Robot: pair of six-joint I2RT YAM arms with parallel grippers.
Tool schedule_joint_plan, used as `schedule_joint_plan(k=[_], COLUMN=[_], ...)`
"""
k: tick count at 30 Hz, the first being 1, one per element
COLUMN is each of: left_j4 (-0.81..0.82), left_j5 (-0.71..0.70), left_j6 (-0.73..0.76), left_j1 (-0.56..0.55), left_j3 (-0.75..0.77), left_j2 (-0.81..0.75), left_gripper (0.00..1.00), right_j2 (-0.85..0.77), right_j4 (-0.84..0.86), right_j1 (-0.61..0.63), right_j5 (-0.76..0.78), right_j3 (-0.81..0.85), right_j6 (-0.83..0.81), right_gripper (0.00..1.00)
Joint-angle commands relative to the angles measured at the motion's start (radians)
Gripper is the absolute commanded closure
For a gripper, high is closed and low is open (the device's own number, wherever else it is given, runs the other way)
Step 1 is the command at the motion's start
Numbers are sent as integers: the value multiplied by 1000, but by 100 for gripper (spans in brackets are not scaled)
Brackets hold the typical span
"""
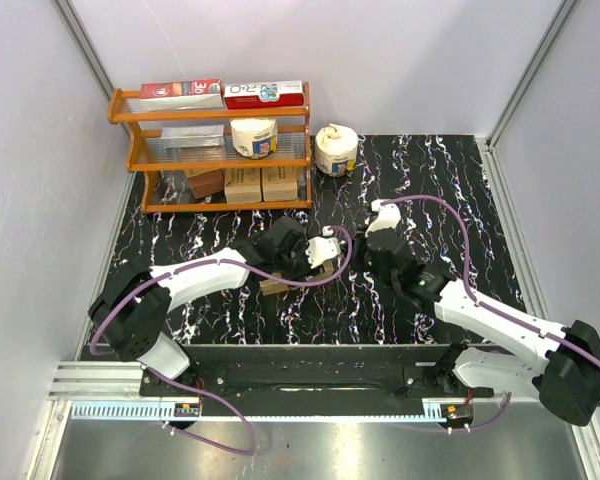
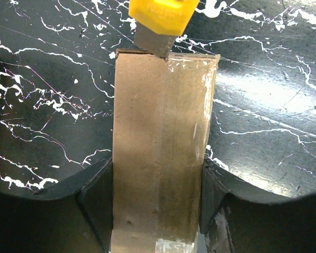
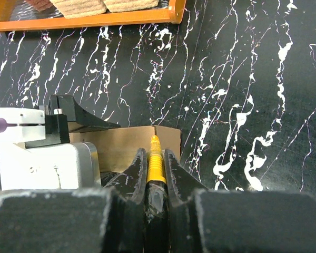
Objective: Unpack the express box
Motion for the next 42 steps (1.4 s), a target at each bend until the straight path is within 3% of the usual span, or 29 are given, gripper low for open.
schedule_joint_plan(k=[1,14,24,42], left_j4=[-29,-92,-178,-187], left_j5=[-25,-11,59,-11], left_j6=[23,-23,-95,-100], left_j1=[1,13,88,99], left_j3=[-29,15,86,91], left_j2=[14,61,124,175], left_gripper=[62,62,63,65], right_j2=[13,0,-26,-70], right_j4=[37,-58,-116,-288], right_j1=[-10,-10,-10,-10], right_j5=[-14,-100,-187,-229], right_j3=[-1,-47,-87,-64], right_j6=[-17,-4,-21,-15], right_gripper=[100,100,100,100])
